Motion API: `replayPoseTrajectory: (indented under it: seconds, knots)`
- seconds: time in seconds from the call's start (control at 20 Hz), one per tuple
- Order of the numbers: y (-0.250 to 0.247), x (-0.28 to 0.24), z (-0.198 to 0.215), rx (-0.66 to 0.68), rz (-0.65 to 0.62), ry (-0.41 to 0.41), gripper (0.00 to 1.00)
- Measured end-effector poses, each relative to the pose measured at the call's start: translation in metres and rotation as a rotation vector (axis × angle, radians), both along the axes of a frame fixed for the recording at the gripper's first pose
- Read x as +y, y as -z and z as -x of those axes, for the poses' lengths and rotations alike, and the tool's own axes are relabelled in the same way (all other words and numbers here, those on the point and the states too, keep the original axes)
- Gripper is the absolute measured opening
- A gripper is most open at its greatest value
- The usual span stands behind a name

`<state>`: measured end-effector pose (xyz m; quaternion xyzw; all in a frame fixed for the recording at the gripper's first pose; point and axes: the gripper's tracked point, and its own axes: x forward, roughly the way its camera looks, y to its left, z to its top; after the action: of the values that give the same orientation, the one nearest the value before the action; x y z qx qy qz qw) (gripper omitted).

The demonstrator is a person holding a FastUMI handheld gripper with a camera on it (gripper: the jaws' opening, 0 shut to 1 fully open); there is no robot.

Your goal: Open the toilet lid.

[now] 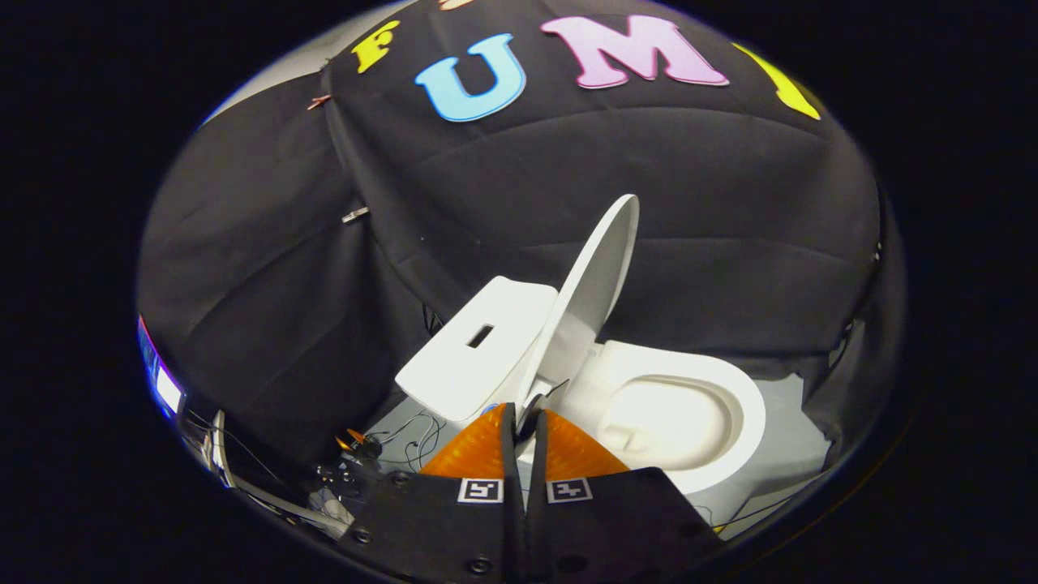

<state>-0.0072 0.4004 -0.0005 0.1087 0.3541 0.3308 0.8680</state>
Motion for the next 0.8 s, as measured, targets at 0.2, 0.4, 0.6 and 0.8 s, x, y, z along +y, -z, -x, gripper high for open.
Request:
replayPoseTrajectory:
  seconds: [0.2,0.4,0.6,0.8]
  knots:
    - [-0.010,0.038,0.003,-0.067,0.029,-0.065,0.07]
    - [-0.015,0.064,0.005,-0.107,0.050,-0.105,0.10]
    - [-0.018,0.090,0.009,-0.143,0.030,-0.152,0.20]
    - [-0.017,0.127,0.022,-0.127,-0.018,-0.251,0.42]
